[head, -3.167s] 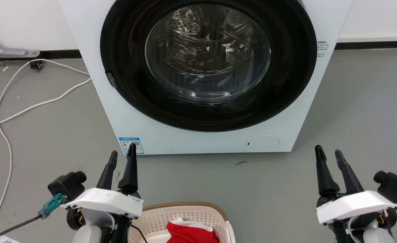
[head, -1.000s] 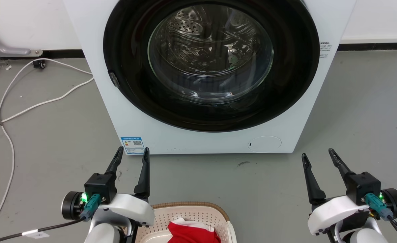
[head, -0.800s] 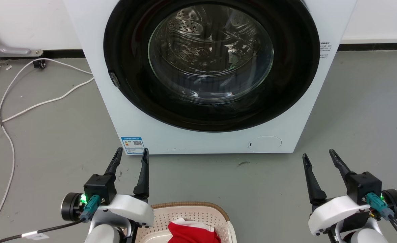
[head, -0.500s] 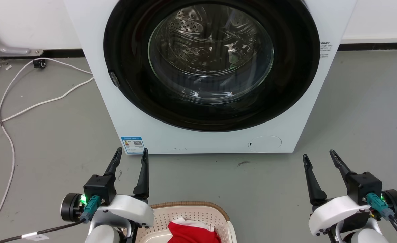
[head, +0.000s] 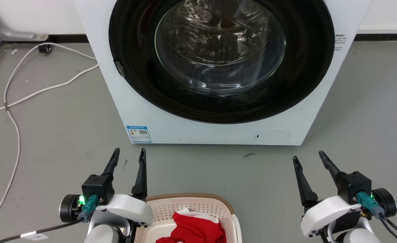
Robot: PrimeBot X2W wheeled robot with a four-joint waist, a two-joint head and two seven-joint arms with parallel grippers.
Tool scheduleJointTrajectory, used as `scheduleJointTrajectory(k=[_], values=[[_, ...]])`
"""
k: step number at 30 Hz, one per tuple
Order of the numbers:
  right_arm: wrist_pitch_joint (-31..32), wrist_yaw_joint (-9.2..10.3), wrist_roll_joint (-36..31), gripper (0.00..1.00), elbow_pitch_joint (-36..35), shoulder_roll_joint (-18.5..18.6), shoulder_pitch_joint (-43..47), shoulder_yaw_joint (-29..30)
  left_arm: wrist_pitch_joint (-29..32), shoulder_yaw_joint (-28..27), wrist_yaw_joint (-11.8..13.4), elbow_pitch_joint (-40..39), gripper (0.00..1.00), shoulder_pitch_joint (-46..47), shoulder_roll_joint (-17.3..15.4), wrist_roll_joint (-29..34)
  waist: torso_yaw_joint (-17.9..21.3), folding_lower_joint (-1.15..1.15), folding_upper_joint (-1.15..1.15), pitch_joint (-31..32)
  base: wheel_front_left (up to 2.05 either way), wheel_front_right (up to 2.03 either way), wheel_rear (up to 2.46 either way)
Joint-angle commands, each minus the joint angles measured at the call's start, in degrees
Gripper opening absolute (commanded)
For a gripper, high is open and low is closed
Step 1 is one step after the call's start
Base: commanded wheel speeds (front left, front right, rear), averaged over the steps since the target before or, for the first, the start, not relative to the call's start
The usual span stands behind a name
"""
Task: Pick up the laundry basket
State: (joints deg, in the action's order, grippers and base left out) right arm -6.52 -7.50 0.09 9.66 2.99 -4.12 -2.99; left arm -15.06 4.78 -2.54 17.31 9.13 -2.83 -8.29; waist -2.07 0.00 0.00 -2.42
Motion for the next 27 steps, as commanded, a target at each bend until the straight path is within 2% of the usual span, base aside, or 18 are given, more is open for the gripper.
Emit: scheduleJointTrajectory(k=[1, 13, 27], values=[[-0.2, 0.02, 0.4, 1.00, 0.4, -0.2, -0.7, -0.5, -0.2, -0.2, 0.3, 0.5, 1.00, 0.5, -0.1, -0.4, -0.7, 0.00, 0.00, -1.0, 0.00, 0.00, 0.00], [-0.2, 0.02, 3.0, 1.00, 7.2, -0.2, -4.3, -4.9, -0.2, -0.8, 1.0, 6.5, 1.00, 1.9, -0.1, -1.4, -2.4, 0.00, 0.00, -8.0, 0.00, 0.00, 0.00], [-1.0, 0.02, 7.4, 1.00, 22.6, -0.2, -12.7, -11.4, -0.2, -3.0, -0.9, 21.1, 1.00, 7.2, -2.1, -3.0, -1.3, 0.00, 0.00, -16.5, 0.00, 0.00, 0.00]])
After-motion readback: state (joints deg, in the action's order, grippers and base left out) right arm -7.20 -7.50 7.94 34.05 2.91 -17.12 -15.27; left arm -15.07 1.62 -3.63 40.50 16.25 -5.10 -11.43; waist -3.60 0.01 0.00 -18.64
